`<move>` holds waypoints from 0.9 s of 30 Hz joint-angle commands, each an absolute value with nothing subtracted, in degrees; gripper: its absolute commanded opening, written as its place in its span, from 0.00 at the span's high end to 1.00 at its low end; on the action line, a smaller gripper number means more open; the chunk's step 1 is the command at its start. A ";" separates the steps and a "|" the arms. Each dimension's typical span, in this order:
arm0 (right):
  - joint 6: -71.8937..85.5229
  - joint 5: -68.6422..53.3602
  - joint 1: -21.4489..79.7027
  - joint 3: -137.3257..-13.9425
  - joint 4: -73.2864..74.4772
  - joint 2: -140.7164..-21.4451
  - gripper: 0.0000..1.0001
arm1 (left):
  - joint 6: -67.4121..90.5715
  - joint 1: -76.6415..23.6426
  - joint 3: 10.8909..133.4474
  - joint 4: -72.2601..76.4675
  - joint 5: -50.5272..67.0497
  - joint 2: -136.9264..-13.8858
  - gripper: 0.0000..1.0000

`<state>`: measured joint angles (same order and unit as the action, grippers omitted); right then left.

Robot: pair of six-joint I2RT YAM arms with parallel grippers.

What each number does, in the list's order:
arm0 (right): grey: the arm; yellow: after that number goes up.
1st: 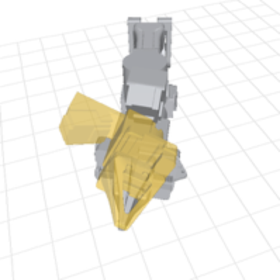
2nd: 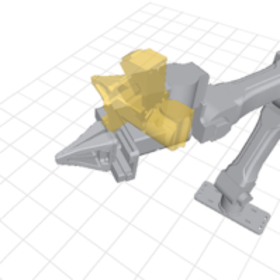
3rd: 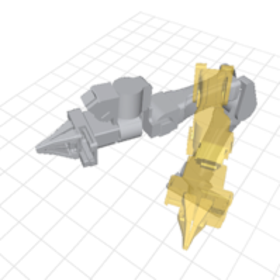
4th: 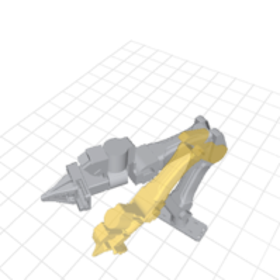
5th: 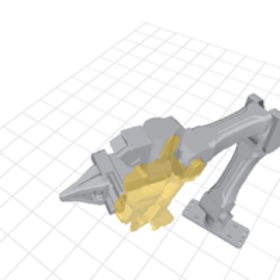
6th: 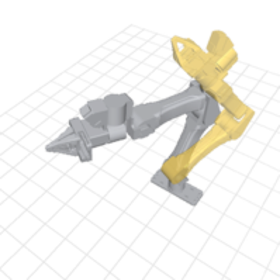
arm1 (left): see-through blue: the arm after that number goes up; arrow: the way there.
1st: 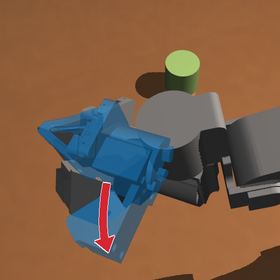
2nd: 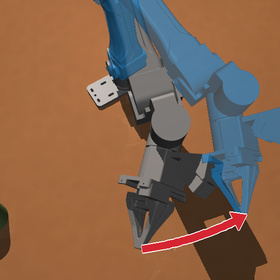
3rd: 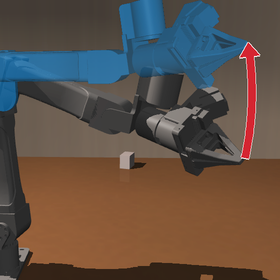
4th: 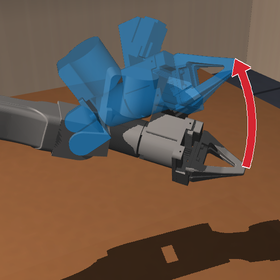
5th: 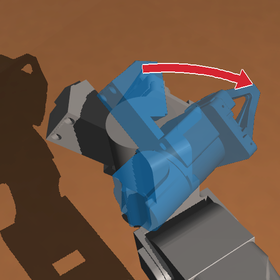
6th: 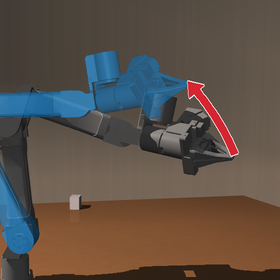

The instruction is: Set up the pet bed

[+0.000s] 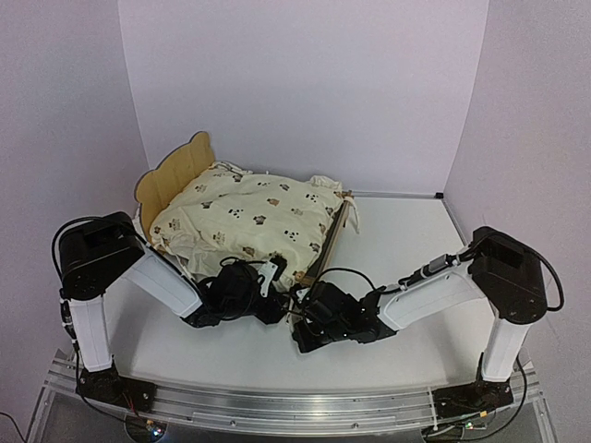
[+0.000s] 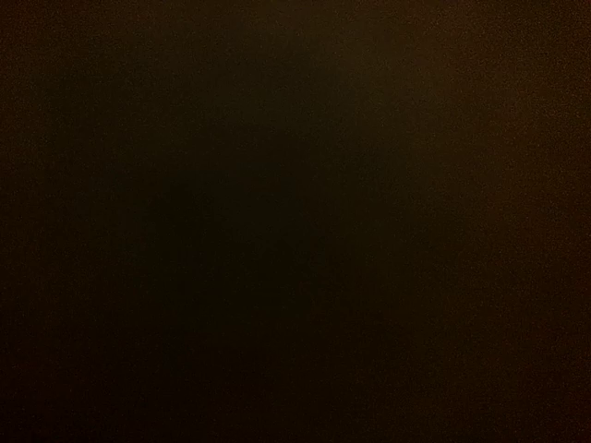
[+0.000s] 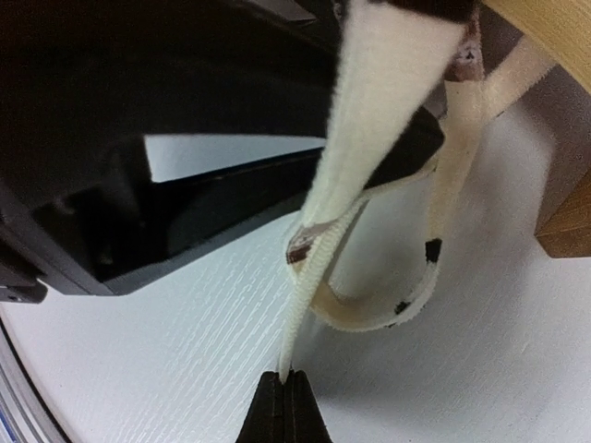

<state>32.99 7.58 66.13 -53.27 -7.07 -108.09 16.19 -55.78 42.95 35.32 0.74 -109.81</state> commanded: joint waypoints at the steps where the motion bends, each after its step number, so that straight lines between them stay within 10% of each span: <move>1: 32.28 6.07 65.95 -54.67 -4.26 -110.01 1.00 | 14.61 -55.37 44.78 41.04 4.06 -111.97 0.47; 17: 31.64 4.79 65.92 -55.38 -3.52 -111.16 1.00 | 15.52 -55.18 45.83 48.26 6.10 -116.48 0.41; 22: 31.63 4.03 65.92 -56.01 -3.50 -111.96 1.00 | 17.71 -55.20 46.97 51.89 6.05 -119.30 0.55; 27: 31.55 3.87 65.84 -55.94 -3.38 -111.83 1.00 | 19.06 -55.19 46.28 54.96 6.63 -120.09 0.98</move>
